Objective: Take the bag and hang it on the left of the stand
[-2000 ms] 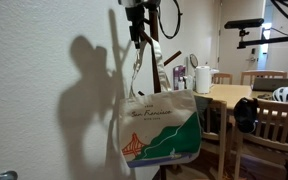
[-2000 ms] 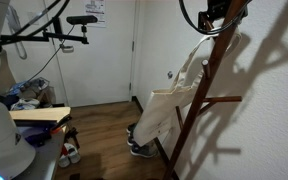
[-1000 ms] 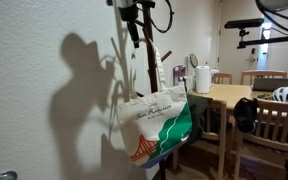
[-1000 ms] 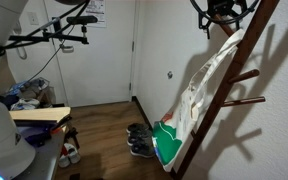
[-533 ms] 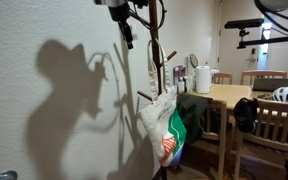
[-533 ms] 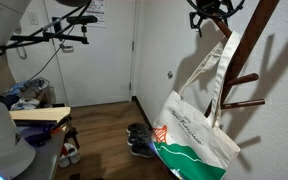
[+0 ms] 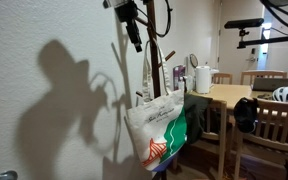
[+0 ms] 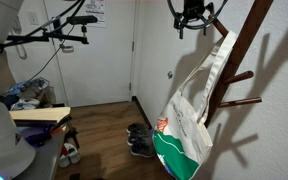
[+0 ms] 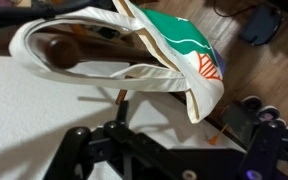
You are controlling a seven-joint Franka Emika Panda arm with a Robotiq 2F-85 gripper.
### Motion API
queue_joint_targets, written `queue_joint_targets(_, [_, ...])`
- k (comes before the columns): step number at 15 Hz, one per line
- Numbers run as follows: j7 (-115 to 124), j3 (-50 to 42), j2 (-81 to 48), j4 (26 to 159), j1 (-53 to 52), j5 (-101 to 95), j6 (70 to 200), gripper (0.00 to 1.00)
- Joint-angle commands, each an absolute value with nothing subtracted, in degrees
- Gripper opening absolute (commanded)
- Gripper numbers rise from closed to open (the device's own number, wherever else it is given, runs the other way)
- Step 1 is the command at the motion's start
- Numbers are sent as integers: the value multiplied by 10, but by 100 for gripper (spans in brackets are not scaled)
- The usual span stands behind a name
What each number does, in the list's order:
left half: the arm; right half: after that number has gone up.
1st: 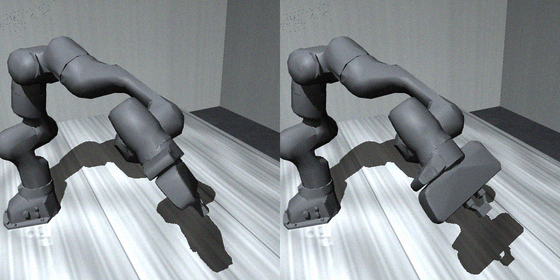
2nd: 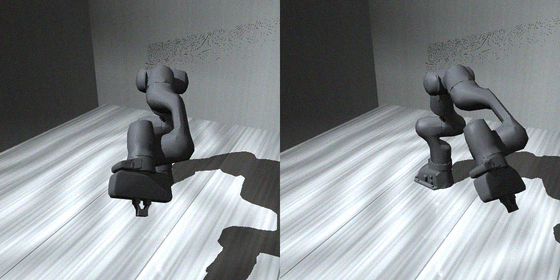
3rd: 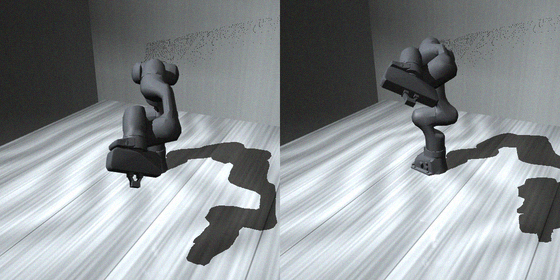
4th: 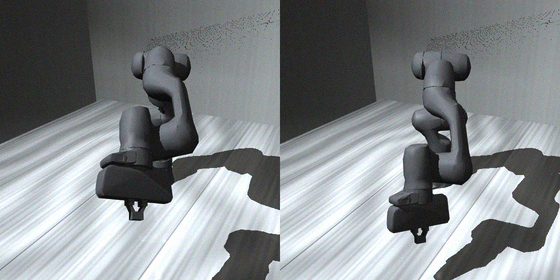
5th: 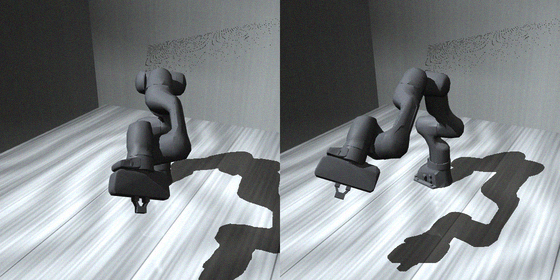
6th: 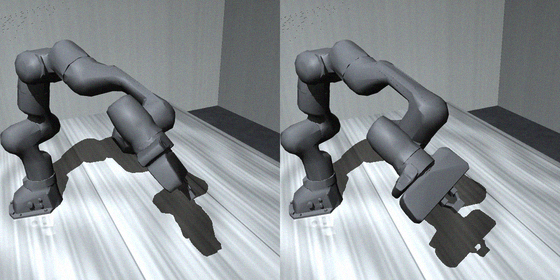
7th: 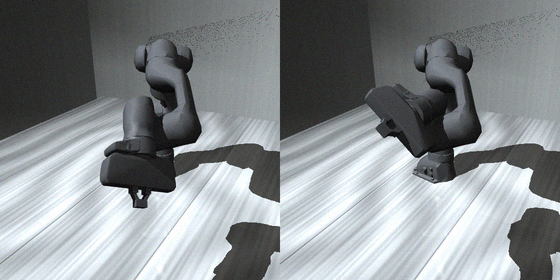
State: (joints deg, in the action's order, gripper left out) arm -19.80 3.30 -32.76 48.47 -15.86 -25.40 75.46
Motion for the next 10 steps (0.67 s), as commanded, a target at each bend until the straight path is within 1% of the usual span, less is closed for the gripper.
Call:
queue_joint_targets(1, [-97,40,-289,556,-135,-181,761,100])
queue_joint_targets(10, [149,15,-186,799,-94,-99,975,100])
